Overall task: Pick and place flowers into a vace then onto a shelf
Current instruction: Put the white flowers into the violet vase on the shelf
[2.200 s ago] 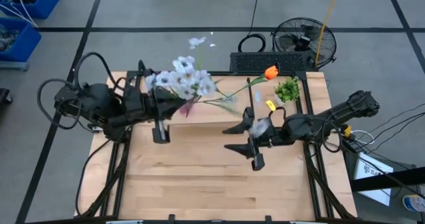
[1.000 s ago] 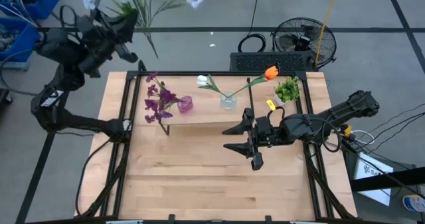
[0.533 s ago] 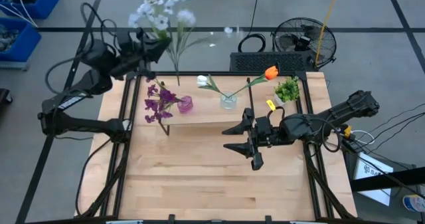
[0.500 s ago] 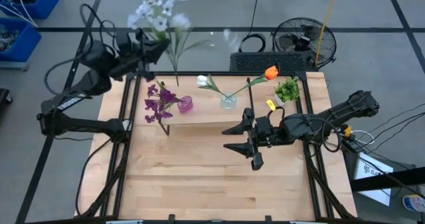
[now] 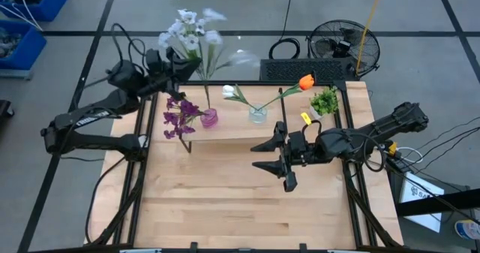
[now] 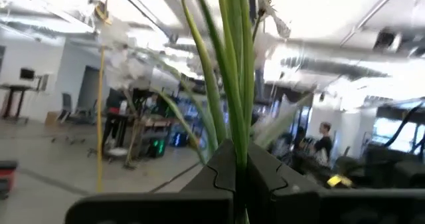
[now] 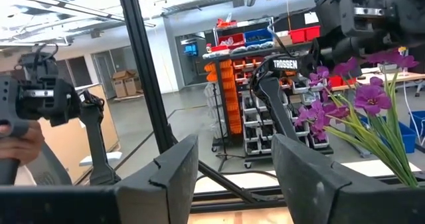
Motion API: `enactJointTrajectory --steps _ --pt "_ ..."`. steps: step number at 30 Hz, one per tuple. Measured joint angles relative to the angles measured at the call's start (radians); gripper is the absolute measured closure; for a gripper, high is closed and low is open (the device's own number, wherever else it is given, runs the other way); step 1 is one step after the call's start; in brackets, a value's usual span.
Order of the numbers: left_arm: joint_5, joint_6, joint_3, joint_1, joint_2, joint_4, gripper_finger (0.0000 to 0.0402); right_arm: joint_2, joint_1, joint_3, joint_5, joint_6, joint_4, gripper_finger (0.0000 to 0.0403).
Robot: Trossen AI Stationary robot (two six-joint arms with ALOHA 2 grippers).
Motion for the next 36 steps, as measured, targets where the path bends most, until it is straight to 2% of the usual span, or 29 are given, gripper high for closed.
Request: enactJointTrajectory --steps 7,16,24,33,36 --pt "-0.003 -0.007 -0.070 -0.001 0.000 0.040 0.0394 0.000 0.000 0.000 0.000 0.000 -0.003 0.0220" --pt "0.000 0.021 -0.070 -0.012 -0.002 0.031 0.0394 0.000 0.000 0.000 0.000 0.000 -0.010 0.0220" --pt "0.008 0.025 -0.068 0.022 -0.034 0.216 0.0394 0.000 0.000 0.000 0.000 0.000 -0.012 0.0220" --pt "-0.062 0.030 -0.068 0.123 -0.054 0.005 0.0394 0.000 0.000 0.000 0.000 0.002 -0.014 0.0220" --pt "-0.040 0.030 -0.069 0.149 -0.030 -0.006 0.0394 0.000 0.000 0.000 0.000 0.002 -0.014 0.0220"
